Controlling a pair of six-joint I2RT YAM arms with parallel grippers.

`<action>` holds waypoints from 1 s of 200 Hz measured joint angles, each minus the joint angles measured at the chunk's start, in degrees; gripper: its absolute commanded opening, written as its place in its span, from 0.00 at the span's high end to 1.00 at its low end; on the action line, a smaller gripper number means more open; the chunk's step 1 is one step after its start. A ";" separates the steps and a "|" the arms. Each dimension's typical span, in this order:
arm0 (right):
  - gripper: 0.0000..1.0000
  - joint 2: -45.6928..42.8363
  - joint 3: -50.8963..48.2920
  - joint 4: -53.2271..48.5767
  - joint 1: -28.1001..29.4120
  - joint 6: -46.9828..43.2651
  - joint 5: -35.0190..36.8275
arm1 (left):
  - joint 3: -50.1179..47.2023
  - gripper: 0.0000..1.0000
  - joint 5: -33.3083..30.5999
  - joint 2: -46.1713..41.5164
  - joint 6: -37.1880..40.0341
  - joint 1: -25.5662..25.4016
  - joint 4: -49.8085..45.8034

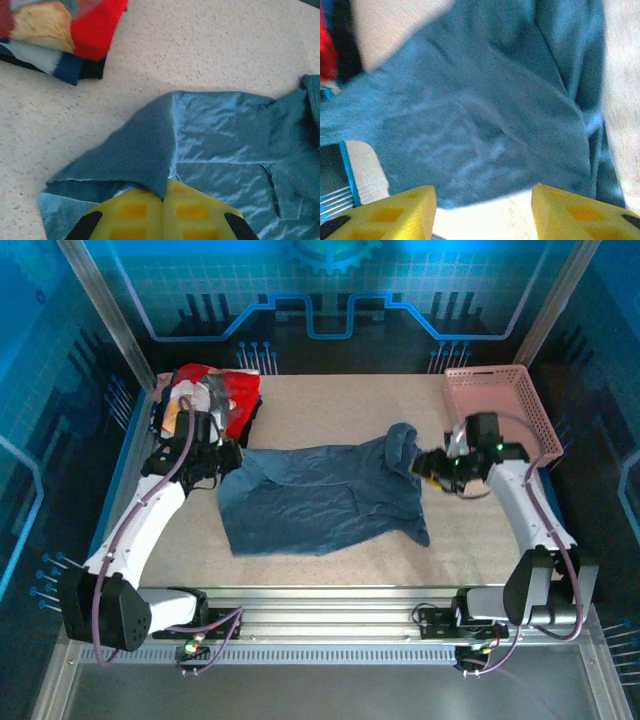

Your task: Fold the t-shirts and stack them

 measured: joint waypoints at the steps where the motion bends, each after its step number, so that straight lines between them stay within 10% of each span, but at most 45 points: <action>1: 0.53 0.02 -0.44 0.04 0.00 -0.02 0.00 | -0.04 1.00 0.07 -0.02 -0.02 -0.02 0.00; 132: 0.69 8.07 -13.33 8.28 1.40 1.62 2.80 | -4.55 1.00 3.37 -6.71 -0.59 -0.74 0.81; 176: 1.00 11.41 -11.10 9.40 1.40 2.32 4.59 | -4.66 1.00 3.34 -7.23 -1.20 -0.74 0.79; 200: 1.00 11.72 -7.58 9.51 1.40 3.50 4.92 | -4.66 1.00 3.34 -7.30 -1.20 -0.74 0.79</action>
